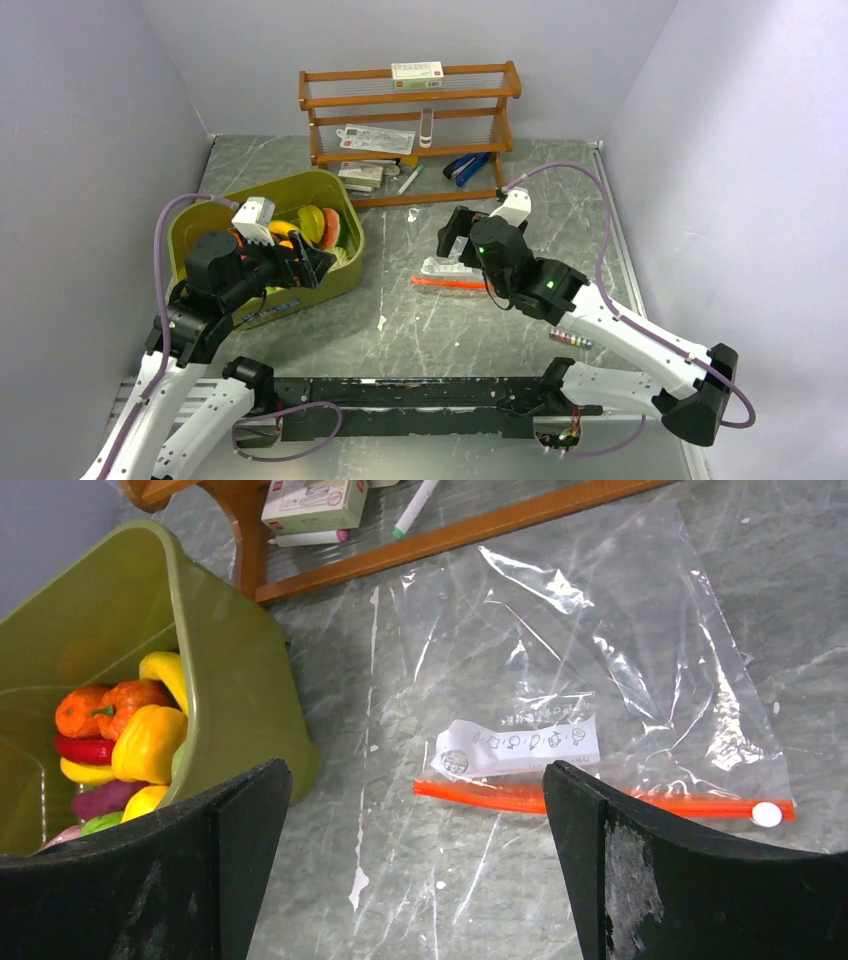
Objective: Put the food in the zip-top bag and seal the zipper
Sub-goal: Pick up the zipper food storage bag at the center of the board.
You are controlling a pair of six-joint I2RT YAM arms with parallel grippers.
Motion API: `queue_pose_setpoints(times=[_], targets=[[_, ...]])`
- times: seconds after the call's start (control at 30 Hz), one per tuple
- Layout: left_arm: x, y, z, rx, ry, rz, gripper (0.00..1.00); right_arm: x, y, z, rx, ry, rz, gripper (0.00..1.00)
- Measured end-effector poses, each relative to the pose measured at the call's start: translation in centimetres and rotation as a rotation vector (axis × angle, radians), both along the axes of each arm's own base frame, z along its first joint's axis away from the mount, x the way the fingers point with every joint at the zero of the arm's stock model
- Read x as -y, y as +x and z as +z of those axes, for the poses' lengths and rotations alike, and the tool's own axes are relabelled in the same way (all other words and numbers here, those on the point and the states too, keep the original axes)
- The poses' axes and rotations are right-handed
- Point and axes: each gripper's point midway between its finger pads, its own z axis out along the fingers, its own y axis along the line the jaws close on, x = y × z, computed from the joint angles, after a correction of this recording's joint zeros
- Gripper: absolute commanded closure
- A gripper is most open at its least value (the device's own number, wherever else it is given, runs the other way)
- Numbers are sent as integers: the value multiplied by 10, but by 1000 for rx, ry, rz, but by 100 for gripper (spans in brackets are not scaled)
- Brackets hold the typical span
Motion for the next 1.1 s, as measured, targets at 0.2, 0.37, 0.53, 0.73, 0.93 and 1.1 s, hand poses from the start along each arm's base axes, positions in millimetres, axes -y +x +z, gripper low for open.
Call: queue_pose_setpoints(times=[0.2,0.37,0.53,0.73,0.93,1.1], targets=[[0,0,0,1,0,1,1,4,-1,6,19,5,-2,0],[-1,-2,3,15,-5,1,1,5,-1,6,25,2,0,0],[-1,-3,6,24,-7,0,1,6,3,4,41,-43,1,1],[-3,-8,23,51,-17,2,1,8,11,-14,42,-268,62,9],[-11,-17,33,95,-26,26,1,11,15,-19,81,-463,166,10],[-21,-23,42,132,-30,69,1,10,8,-39,99,-591,309,10]])
